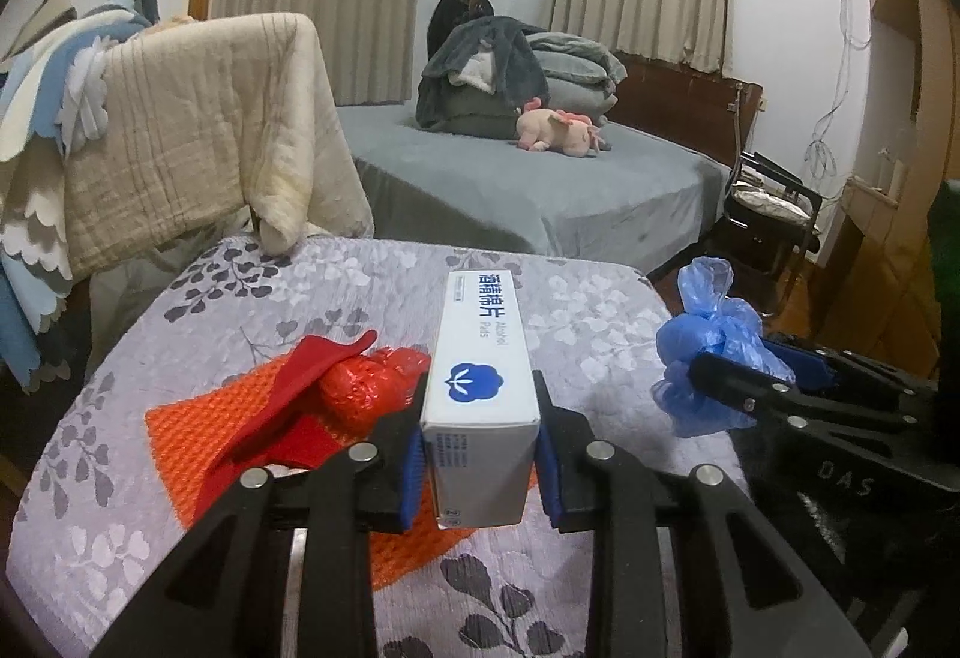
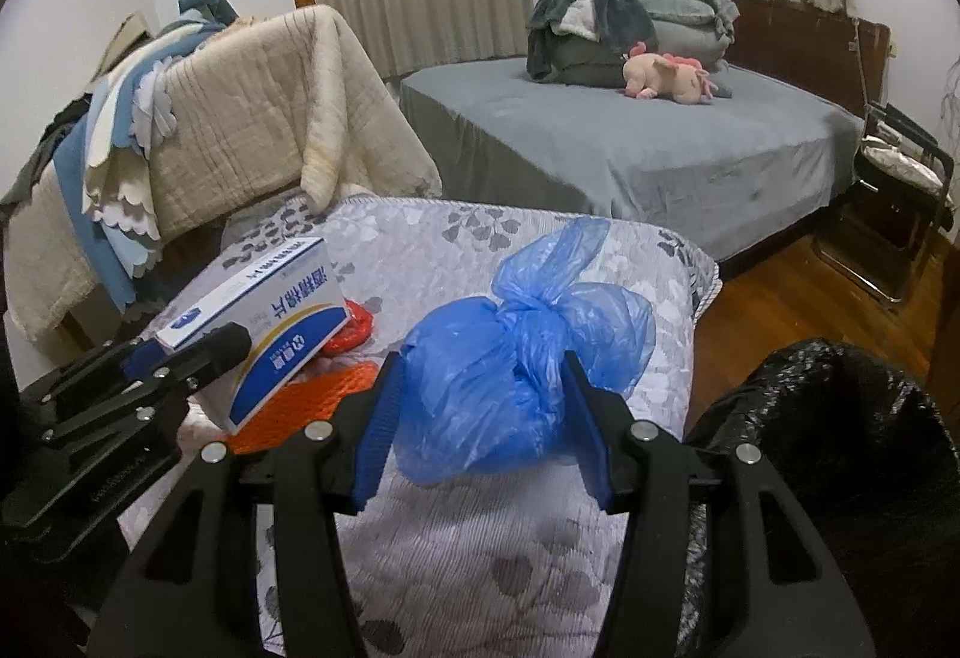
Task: Collect trash
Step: 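Carry the blue bag and white box over the bin with both grippers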
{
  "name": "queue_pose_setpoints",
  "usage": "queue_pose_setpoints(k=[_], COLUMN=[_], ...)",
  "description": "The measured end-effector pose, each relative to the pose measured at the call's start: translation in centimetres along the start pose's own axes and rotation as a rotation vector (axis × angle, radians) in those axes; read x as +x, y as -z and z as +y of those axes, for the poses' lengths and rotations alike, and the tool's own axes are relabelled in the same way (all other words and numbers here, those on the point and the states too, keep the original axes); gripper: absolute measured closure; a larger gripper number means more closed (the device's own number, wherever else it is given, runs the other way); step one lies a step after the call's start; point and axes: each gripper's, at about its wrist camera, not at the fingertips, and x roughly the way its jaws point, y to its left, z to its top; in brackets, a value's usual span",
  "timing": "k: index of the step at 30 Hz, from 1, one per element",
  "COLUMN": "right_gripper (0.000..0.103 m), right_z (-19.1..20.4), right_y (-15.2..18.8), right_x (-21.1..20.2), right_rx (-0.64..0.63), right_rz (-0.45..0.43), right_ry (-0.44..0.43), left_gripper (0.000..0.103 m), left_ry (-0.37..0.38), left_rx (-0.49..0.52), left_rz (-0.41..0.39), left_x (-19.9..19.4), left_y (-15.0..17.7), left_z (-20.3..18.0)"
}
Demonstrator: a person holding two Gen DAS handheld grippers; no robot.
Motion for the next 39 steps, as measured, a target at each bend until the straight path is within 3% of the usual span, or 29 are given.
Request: queue_pose_setpoints(k=[10,22,39], right_gripper=[0.053,0.053,0.052], right_z=[-1.4,-5.6,-12.7], right_y=[-0.1,1.9,5.8], right_x=[-5.6,-11.7,-16.2], right_rx=[0.017,0.059,0.107], right_rz=[-0.071,-0.119,-0.096], right_ry=[0.009,0.077,0.248], left_gripper=[0.073,0.073,0.073], left_ry=[0.03,0.132,0.284], left_rx=[0.018,0.073,0.159], left_rz=[-0.039,-0.061,-0.016], left_x=[-3.1,-5.5,-4.4], left_y=[-0.5,-0.5,1.3], left_z=[-3.1,-9.5,-18.4])
